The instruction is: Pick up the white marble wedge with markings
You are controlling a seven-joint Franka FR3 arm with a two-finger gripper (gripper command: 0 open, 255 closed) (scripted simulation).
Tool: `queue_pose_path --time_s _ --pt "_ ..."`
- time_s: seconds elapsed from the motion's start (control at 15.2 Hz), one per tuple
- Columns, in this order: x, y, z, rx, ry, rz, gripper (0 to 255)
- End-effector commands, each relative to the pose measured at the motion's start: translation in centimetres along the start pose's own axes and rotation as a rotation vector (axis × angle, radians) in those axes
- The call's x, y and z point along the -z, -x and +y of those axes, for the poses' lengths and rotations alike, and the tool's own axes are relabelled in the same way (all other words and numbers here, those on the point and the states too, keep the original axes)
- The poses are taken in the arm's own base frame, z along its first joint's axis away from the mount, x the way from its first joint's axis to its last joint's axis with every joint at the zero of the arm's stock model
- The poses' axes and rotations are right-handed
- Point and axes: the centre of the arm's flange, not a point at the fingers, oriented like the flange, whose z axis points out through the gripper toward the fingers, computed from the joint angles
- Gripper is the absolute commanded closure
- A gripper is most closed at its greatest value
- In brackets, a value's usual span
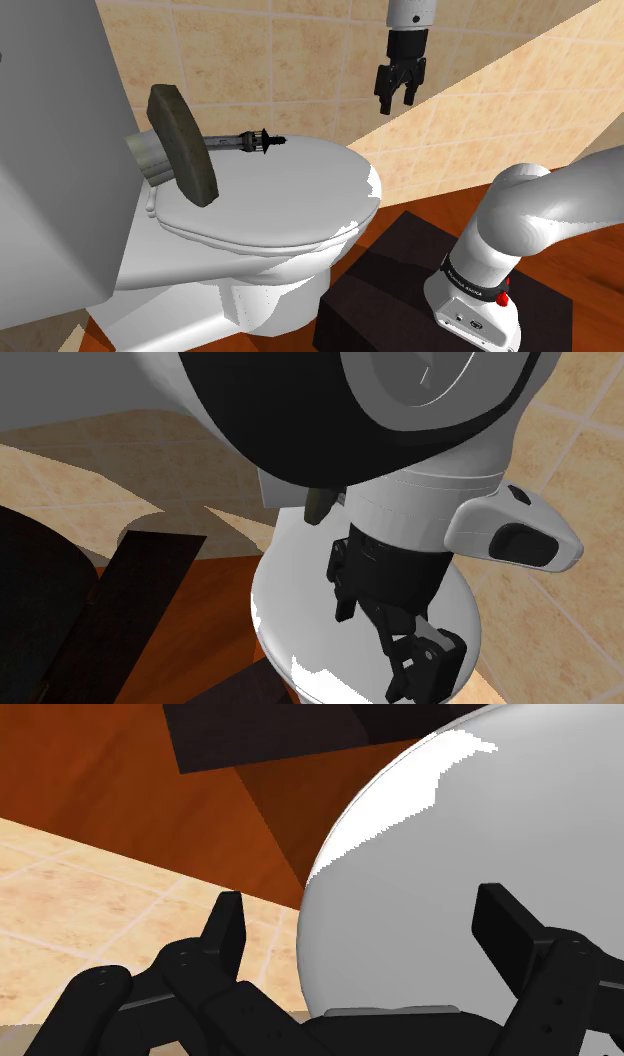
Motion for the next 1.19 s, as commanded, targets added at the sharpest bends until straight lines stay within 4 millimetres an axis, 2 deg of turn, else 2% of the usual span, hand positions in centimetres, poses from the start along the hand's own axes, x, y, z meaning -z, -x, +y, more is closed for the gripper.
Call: queue_pose_path --time_s 0.0,0.53,1.12 --pt "0.0 0.0 0.0 0.000 0.000 0.000 0" --pt "0.5 -3.5 -8.2 0.044 -0.042 0.138 0" --pt "2.0 -6.8 -17.6 0.094 -0.088 0.294 0"
